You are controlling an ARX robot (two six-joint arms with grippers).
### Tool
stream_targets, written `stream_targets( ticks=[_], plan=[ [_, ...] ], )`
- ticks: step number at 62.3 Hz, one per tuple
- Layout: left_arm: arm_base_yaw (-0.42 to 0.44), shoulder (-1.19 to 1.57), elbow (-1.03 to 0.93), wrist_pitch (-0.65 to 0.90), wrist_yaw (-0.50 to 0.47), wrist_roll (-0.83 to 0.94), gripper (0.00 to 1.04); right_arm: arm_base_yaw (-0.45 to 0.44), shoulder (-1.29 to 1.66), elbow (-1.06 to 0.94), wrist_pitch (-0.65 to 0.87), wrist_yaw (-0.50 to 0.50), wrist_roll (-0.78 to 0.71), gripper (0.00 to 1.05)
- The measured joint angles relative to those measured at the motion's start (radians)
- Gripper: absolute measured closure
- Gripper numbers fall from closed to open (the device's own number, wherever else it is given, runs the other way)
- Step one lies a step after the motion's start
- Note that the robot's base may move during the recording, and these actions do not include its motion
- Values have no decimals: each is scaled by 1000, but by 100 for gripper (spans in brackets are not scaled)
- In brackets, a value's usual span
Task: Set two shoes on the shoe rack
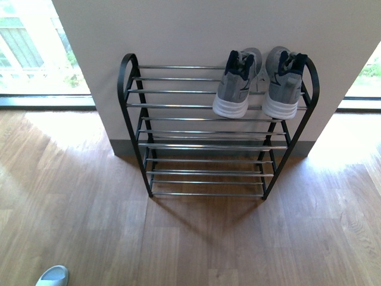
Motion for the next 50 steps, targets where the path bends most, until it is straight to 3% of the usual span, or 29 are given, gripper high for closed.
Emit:
stream_targets(
  ticks=[50],
  plan=[
    [0,0,0,0,-1,0,9,-1,-1,0,0,-3,0,9]
  ],
)
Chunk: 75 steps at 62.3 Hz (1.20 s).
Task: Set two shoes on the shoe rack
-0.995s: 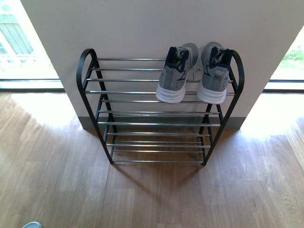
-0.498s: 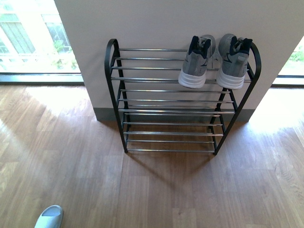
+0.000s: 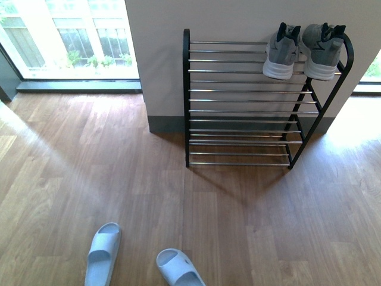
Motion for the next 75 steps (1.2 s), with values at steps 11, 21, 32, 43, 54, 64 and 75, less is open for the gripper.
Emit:
stream_targets(
  ticks=[11,21,32,43,54,64,75],
  plan=[
    [0,0,0,0,-1,0,9,0,0,0,0,0,0,9],
    [0,0,0,0,-1,0,9,0,0,0,0,1,0,9],
    [0,0,0,0,-1,0,9,0,-1,0,0,0,0,9],
    [0,0,0,0,-1,0,9,0,0,0,0,0,0,9],
    [0,0,0,0,0,0,9,0,0,0,0,0,0,9],
    [0,0,0,0,0,0,9,0,0,0,0,0,0,9],
    [0,0,0,0,1,0,9,0,0,0,0,0,0,9]
  ],
)
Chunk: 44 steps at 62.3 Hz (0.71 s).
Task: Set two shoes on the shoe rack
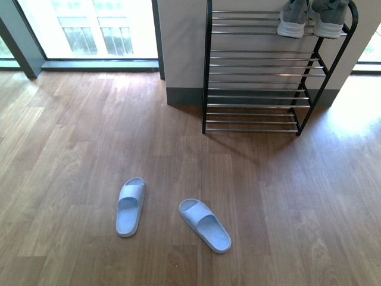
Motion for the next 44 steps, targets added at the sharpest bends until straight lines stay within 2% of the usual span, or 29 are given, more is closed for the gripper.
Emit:
stream_targets(
  ticks=[44],
  plan=[
    [0,0,0,0,0,0,9,0,0,0,0,0,0,9]
  ],
)
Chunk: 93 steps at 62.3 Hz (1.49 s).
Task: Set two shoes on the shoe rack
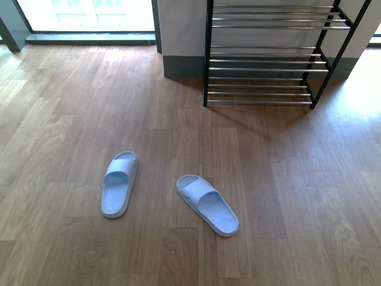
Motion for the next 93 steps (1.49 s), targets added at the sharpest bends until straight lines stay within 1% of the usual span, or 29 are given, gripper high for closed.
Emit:
stream_targets(
  ticks=[93],
  plan=[
    [0,0,0,0,0,0,9,0,0,0,0,0,0,9]
  ],
)
